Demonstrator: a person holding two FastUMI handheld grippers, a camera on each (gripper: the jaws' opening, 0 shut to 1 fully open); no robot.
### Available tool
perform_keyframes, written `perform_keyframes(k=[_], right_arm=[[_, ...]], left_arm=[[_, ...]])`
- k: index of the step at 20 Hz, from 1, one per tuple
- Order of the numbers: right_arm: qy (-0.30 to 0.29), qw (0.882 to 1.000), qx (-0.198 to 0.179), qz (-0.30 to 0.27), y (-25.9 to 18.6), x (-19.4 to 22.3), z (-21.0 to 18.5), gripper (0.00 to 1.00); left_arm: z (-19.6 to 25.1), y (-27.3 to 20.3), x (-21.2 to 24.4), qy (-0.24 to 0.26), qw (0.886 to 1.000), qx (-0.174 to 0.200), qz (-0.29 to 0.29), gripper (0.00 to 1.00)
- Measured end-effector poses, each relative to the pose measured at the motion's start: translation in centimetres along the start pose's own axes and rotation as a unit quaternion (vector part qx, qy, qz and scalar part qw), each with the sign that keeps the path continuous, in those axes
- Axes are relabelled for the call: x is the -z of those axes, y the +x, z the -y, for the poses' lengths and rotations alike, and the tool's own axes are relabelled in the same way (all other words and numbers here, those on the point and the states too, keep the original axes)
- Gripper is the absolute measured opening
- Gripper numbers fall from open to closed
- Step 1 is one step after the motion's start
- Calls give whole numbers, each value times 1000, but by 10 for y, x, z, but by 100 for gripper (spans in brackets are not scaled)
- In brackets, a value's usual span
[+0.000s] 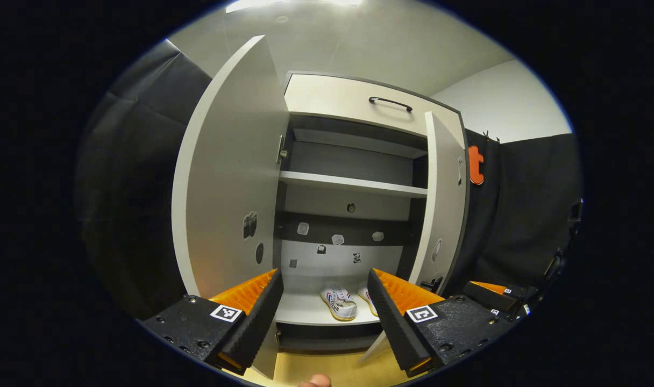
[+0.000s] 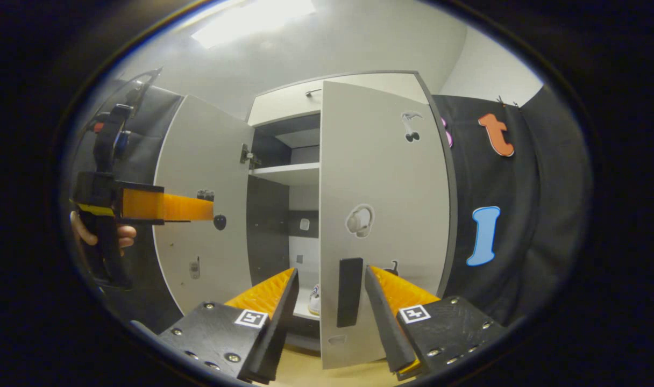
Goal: Grab one shoe with the right hand and put it into the shoe cabinet, grab the other shoe with the left hand and put it into the shoe cabinet; then close the right door with the right hand and the left door with the left hand.
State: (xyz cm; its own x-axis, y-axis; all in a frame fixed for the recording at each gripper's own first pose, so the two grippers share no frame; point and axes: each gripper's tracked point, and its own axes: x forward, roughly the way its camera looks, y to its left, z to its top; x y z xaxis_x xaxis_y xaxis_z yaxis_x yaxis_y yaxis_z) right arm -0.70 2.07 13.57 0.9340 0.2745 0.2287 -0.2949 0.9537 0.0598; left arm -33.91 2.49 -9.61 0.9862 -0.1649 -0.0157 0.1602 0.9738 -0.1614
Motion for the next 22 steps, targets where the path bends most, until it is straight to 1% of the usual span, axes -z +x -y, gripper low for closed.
perform_keyframes(k=[1,2,3,9,10,11,12,13,16,17,18,19,21,22], right_arm=[[0,1000,0,0,-1,0,0,74],[0,1000,-1,0,-2,0,0,74],[1,1000,-1,0,-2,0,0,74],[10,1000,-7,-2,0,3,-3,74],[13,1000,-11,-2,1,2,-4,74],[16,1000,-15,-1,1,2,-6,74],[20,1000,-19,0,1,3,-8,74],[23,999,-24,0,3,2,-9,74],[31,999,-39,0,11,3,-21,74],[33,998,-44,0,13,3,-25,74],[34,998,-48,-1,15,4,-27,74],[35,998,-52,-3,19,6,-30,74],[37,998,-59,-6,24,9,-33,74],[39,997,-61,-6,27,10,-35,74]], left_arm=[[1,-1,-1,0,1000,2,1,95],[2,-2,-2,1,1000,5,2,91],[3,-4,-3,0,1000,9,2,95],[10,-27,-22,0,1000,27,15,95],[10,-31,-24,0,999,28,15,91],[7,-37,-26,0,999,29,15,99],[5,-41,-28,1,1000,25,16,91],[1,-46,-30,6,1000,18,19,95],[-13,-62,-36,19,1000,-4,25,95],[-16,-69,-39,21,999,-10,28,99],[-21,-76,-42,23,999,-19,30,91],[-27,-85,-46,24,999,-29,34,95],[-44,-100,-57,28,997,-54,49,95],[-55,-106,-61,29,995,-73,56,90]])
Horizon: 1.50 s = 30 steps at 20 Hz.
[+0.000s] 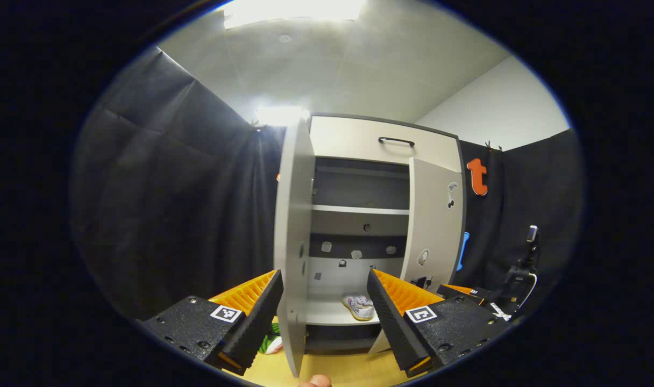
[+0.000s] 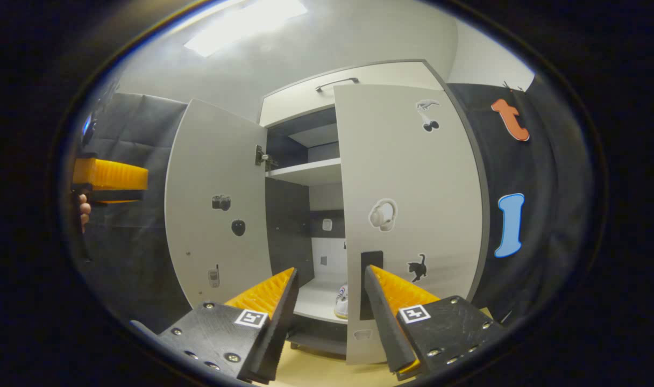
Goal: Grab one shoe with the right hand and put it into the shoe cabinet, grab the other shoe with the left hand and put it into the shoe cabinet; then close the right door with the right hand and the left door with the left hand.
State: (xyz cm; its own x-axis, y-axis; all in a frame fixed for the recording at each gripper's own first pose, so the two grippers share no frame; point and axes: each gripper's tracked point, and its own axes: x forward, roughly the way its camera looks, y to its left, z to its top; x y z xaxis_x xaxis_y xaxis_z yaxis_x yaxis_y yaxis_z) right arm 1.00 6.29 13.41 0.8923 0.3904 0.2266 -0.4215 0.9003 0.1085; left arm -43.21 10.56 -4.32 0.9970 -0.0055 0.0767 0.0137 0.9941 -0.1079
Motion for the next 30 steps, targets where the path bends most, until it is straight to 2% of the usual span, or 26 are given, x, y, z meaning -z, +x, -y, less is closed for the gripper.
perform_keyframes(k=[2,3,4,5,7,8,9,17,19,22,27,30], right_arm=[[7,1000,-5,-1,5,2,-3,74],[10,1000,-6,-2,7,4,-4,74],[12,1000,-8,-4,9,5,-6,74],[12,1000,-8,-6,10,7,-6,74],[12,1000,-8,-10,11,10,-7,74],[10,1000,-6,-10,11,10,-6,74],[8,1000,-2,-11,9,10,-4,74],[7,999,51,-11,3,8,34,74],[11,998,56,-12,3,9,37,74],[7,998,58,-13,2,9,36,74],[4,998,65,-5,-5,5,34,74],[2,997,78,-1,-16,1,40,74]], left_arm=[[-33,-11,-8,3,999,-47,13,91],[-51,-14,-13,4,997,-69,20,95],[-63,-16,-13,6,996,-85,26,90],[-74,-15,-13,8,995,-96,30,99],[-86,-5,-9,10,994,-102,31,90],[-90,3,-2,10,994,-101,26,95],[-93,11,4,10,995,-98,20,90],[-102,59,47,-18,996,-87,-24,91],[-98,60,46,-27,997,-76,-21,95],[-77,61,50,-36,998,-41,-34,94],[-18,71,54,-26,999,25,-38,94],[6,82,56,-36,997,56,-40,94]])
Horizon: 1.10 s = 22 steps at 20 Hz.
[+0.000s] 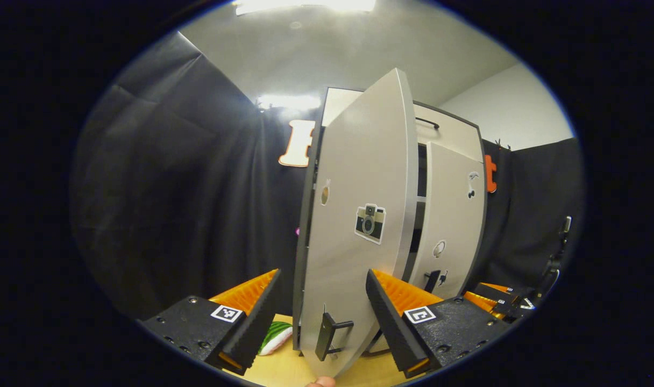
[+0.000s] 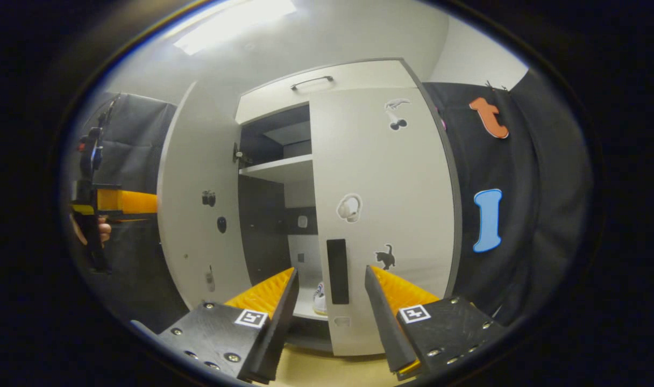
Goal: Grab one shoe with the right hand and put it into the shoe cabinet, grab the other shoe with the left hand and put it into the shoe cabinet; then close the right door with the right hand and the left door with the left hand.
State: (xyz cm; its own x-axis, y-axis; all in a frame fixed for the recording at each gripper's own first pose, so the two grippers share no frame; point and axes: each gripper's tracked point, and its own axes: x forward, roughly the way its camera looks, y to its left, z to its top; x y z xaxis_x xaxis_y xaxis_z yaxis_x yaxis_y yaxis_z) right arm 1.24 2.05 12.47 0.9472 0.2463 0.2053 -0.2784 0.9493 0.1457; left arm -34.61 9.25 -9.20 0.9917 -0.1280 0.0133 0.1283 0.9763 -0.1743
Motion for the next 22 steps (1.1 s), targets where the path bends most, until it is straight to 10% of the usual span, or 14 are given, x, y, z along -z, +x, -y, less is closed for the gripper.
perform_keyframes(k=[22], right_arm=[[-9,998,56,6,-31,-16,43,74]], left_arm=[[15,23,49,-4,997,56,-50,94]])
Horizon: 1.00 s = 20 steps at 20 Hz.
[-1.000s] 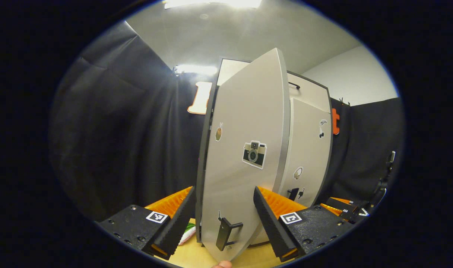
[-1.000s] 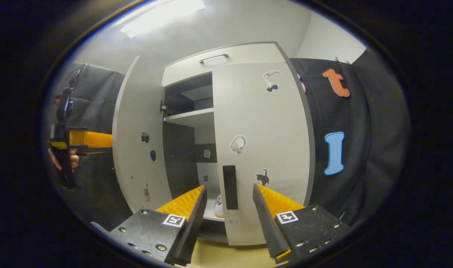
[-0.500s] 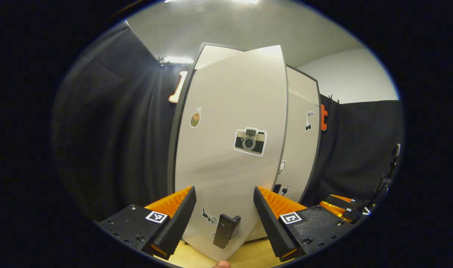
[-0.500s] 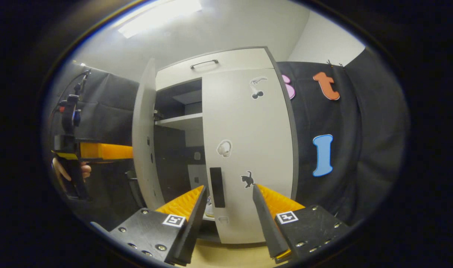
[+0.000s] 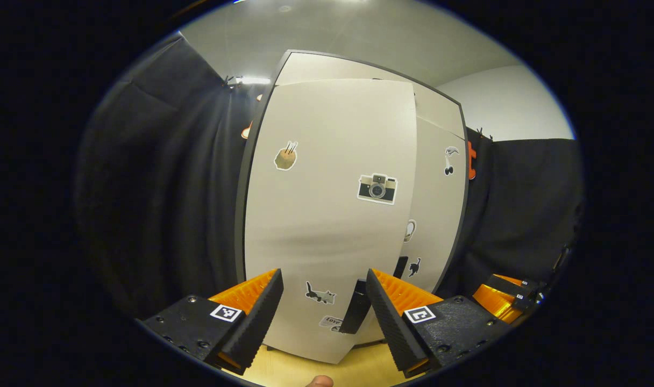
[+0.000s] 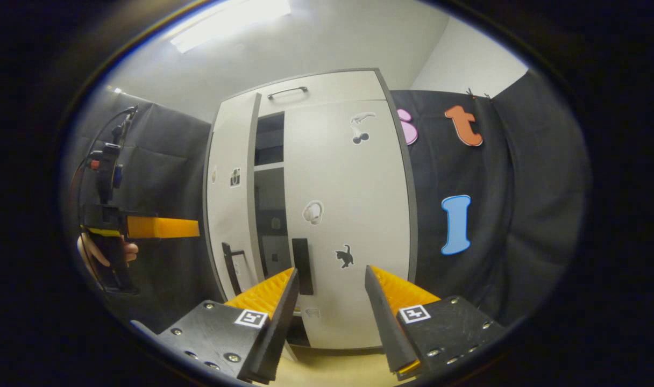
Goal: Grab one shoe with the right hand and put it into the shoe cabinet, grab the other shoe with the left hand and put it into the shoe cabinet; then close the right door with the right hand and the left door with the left hand.
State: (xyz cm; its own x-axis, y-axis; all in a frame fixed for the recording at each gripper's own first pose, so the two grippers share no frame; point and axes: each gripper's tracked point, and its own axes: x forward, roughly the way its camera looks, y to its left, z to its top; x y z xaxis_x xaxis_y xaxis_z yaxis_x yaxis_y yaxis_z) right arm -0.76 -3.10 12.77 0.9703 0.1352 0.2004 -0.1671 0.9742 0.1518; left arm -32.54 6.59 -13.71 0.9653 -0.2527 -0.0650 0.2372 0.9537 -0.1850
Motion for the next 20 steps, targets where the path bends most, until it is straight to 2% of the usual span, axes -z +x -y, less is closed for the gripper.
perform_keyframes(k=[20], right_arm=[[-1,1000,-2,1,2,-2,1,74]], left_arm=[[1,2,-1,-6,1000,2,-4,94]])
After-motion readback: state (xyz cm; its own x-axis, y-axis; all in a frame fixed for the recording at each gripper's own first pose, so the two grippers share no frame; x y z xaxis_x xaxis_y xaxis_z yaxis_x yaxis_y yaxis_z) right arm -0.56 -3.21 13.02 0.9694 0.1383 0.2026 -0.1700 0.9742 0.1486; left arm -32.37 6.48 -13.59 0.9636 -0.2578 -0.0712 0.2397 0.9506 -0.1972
